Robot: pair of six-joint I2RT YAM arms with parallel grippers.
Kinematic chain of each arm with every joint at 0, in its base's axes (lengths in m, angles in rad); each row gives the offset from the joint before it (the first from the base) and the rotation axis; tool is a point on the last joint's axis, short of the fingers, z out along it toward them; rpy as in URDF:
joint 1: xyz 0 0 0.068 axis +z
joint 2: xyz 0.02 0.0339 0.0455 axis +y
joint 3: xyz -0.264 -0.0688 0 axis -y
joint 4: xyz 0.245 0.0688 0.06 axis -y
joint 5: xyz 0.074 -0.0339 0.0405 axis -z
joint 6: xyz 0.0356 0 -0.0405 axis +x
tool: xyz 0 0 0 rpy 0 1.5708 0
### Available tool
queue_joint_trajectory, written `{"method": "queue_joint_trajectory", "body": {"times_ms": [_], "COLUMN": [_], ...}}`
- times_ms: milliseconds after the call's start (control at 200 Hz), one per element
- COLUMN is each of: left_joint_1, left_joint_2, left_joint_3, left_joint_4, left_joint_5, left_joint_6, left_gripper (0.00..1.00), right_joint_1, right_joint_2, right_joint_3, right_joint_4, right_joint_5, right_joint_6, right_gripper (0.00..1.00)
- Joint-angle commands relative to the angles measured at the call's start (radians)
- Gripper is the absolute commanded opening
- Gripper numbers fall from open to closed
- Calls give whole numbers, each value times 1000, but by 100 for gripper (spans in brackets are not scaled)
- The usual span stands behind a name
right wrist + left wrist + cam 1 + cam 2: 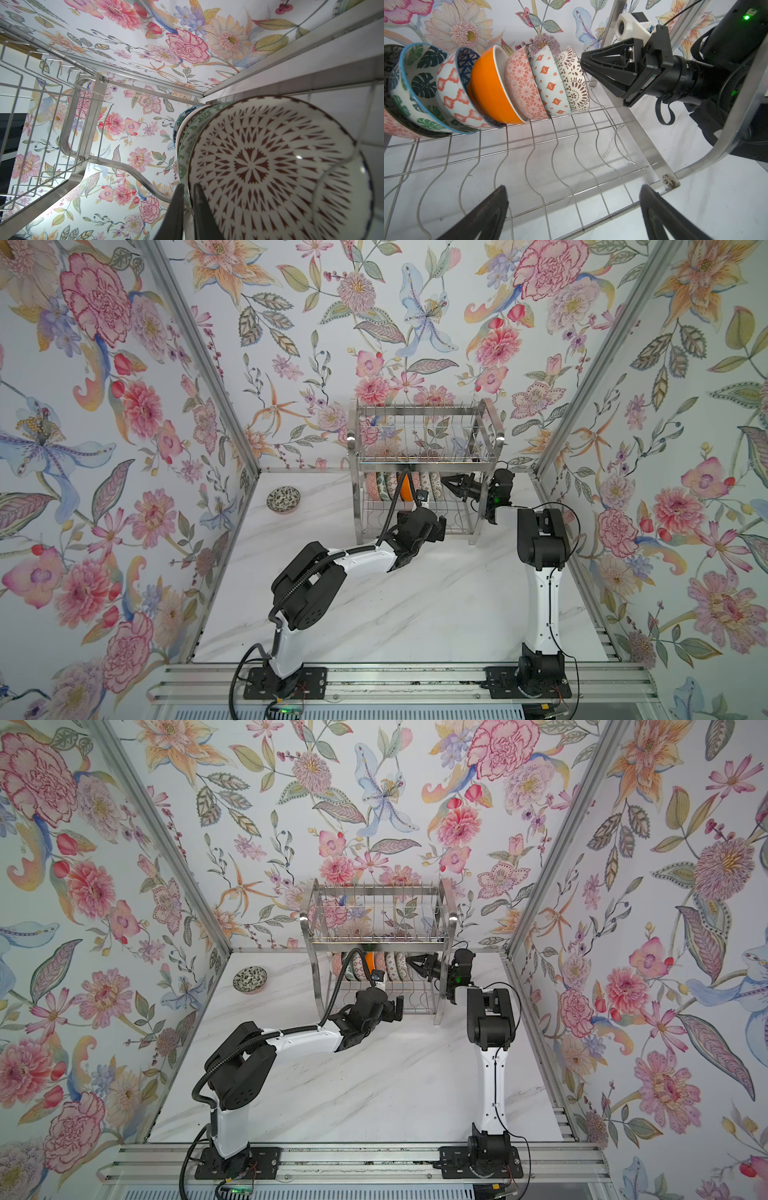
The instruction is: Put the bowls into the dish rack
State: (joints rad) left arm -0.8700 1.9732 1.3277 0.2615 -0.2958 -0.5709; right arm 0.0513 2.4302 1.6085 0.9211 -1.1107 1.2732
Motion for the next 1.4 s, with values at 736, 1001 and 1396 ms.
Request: {"method": "queue_joint_trajectory", "body": {"times_ms": [736, 1001, 1396], "left_joint_1": [-12, -13, -12], "left_joint_2": [-13, -31, -99], "left_joint_3": [57, 39, -51], "left_joint_4": [-111, -98, -56], "left_joint_5": [-39, -33, -4], "left_joint_6": [46, 43, 30], "left_gripper": [99, 99, 99], "right_joint_1": [-73, -108, -172], "right_joint_2": [-121, -181, -312], "right_joint_3": [-108, -156, -251], "right_joint_4": [-24, -13, -99], "right_joint_5": [9, 17, 63], "right_joint_6": [-71, -68, -129], "right_gripper": [30, 38, 69]}}
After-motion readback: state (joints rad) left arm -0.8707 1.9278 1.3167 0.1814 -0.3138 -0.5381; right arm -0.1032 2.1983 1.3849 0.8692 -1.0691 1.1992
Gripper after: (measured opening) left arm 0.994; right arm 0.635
